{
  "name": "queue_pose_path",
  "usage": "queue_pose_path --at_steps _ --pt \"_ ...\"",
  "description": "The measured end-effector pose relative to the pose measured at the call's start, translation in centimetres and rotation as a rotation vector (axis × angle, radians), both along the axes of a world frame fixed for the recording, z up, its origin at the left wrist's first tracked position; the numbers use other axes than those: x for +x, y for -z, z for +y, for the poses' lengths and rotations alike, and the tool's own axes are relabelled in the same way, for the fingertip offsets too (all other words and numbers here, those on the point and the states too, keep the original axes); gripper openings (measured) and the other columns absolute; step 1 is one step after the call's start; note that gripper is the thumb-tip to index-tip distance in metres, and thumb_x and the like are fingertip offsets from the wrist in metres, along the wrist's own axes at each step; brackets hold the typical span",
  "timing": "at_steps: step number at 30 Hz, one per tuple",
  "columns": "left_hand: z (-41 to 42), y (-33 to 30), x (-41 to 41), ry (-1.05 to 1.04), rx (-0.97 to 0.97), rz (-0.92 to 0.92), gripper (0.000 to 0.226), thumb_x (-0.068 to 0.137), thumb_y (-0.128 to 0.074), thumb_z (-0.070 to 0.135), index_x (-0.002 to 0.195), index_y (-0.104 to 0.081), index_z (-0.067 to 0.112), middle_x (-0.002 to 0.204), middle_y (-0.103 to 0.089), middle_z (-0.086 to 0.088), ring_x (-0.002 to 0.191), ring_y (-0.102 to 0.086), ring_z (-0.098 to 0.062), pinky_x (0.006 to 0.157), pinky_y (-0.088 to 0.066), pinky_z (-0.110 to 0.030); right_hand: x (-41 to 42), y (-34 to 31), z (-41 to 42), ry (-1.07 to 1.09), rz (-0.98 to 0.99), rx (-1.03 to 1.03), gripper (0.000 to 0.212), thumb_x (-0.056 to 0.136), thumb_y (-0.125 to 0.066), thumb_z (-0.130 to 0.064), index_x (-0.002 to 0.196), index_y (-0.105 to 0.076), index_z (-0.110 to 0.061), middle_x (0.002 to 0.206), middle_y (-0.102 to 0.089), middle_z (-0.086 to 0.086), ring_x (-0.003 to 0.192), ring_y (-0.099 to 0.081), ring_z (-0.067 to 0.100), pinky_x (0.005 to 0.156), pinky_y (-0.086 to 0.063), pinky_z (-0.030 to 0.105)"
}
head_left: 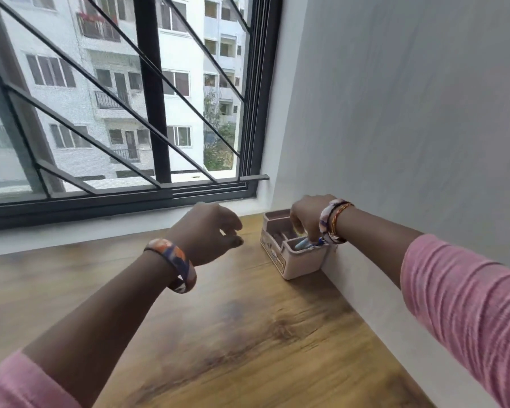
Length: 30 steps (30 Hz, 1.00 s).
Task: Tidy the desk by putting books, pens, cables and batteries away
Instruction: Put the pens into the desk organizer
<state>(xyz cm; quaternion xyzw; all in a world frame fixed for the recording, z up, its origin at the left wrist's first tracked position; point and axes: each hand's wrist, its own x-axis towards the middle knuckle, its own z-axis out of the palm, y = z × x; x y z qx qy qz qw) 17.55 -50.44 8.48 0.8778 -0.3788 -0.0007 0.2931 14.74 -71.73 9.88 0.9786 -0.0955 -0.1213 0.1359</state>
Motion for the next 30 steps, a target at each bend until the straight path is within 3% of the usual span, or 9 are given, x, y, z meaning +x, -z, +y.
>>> queue_pose_path --at_steps 4,8,14,16,18,22,25,28,30 --pt "2.2 0.6 -0.3 -0.025 -0.002 0.015 0.024 0.078 -0.071 0.020 0.101 -0.070 0.011 0.091 -0.070 -0.003 0.076 -0.062 -0.014 0.082 -0.050 -0.027 0.5 -0.3 0.6 0.018 0.042 -0.021 0.034 0.067 -0.066 0.003 0.099 -0.066 -0.007 0.106 -0.065 0.012 0.081 -0.058 0.026 0.066 -0.042 0.025" --pt "4.5 1.1 -0.8 -0.041 0.010 0.057 0.024 0.078 -0.072 0.020 0.100 -0.070 0.012 0.085 -0.068 0.000 0.075 -0.062 -0.015 0.080 -0.051 -0.027 0.5 0.2 1.5 0.005 -0.050 -0.080 0.024 0.075 -0.064 0.000 0.097 -0.066 -0.008 0.104 -0.065 0.011 0.081 -0.059 0.027 0.066 -0.042 0.027" --pt "8.3 1.0 -1.4 -0.027 0.050 0.058 0.024 0.080 -0.070 0.021 0.102 -0.070 0.013 0.092 -0.070 -0.002 0.074 -0.059 -0.012 0.073 -0.046 -0.020 0.2 0.1 2.1 0.079 -0.100 -0.052 0.025 0.076 -0.064 0.002 0.100 -0.066 -0.003 0.107 -0.064 0.016 0.095 -0.063 0.032 0.071 -0.048 0.030" --pt "9.9 1.0 -1.4 -0.023 0.071 0.055 0.024 0.080 -0.070 0.021 0.102 -0.069 0.014 0.092 -0.070 -0.001 0.071 -0.058 -0.009 0.065 -0.042 -0.013 0.0 -0.3 2.3 0.131 -0.115 0.003 0.021 0.074 -0.063 0.007 0.095 -0.067 0.002 0.100 -0.067 0.017 0.091 -0.065 0.032 0.069 -0.049 0.030" --pt "11.4 0.9 -1.3 -0.013 0.089 0.047 0.023 0.080 -0.070 0.021 0.102 -0.070 0.014 0.092 -0.071 0.000 0.071 -0.060 -0.009 0.066 -0.041 -0.011 -0.1 -0.3 2.5 0.182 -0.134 0.093 0.019 0.071 -0.070 0.004 0.090 -0.070 0.001 0.094 -0.069 0.016 0.086 -0.066 0.029 0.069 -0.051 0.028" --pt "13.3 0.9 -1.5 0.006 0.123 0.033 0.024 0.080 -0.069 0.021 0.103 -0.069 0.013 0.094 -0.071 -0.001 0.079 -0.063 -0.012 0.069 -0.042 -0.011 -0.5 0.7 3.1 0.266 -0.144 0.271 0.025 0.064 -0.080 -0.006 0.088 -0.072 -0.006 0.086 -0.065 0.006 0.077 -0.058 0.017 0.052 -0.042 0.019" --pt "13.7 1.3 -1.6 0.023 0.160 0.032 0.025 0.081 -0.068 0.023 0.105 -0.069 0.016 0.094 -0.071 0.002 0.078 -0.063 -0.009 0.063 -0.036 -0.003 -0.4 1.3 2.3 0.318 -0.377 0.323 0.020 0.059 -0.079 0.000 0.074 -0.070 -0.010 0.087 -0.068 0.010 0.074 -0.060 0.021 0.058 -0.044 0.020" --pt "13.2 1.6 -1.9 0.041 0.179 0.049 0.025 0.082 -0.067 0.023 0.106 -0.068 0.016 0.095 -0.071 0.003 0.079 -0.063 -0.009 0.068 -0.042 -0.010 -0.4 1.7 1.6 0.349 -0.538 0.412 0.012 0.066 -0.077 -0.002 0.074 -0.071 -0.008 0.083 -0.068 0.012 0.073 -0.063 0.023 0.066 -0.049 0.025" --pt "12.3 1.7 -2.1 0.051 0.177 0.061 0.026 0.082 -0.067 0.023 0.107 -0.068 0.016 0.096 -0.070 0.003 0.077 -0.061 -0.009 0.074 -0.046 -0.017 -0.3 1.9 1.2 0.387 -0.549 0.528 0.009 0.077 -0.072 -0.006 0.083 -0.070 0.000 0.082 -0.069 0.016 0.066 -0.064 0.023 0.062 -0.053 0.028"
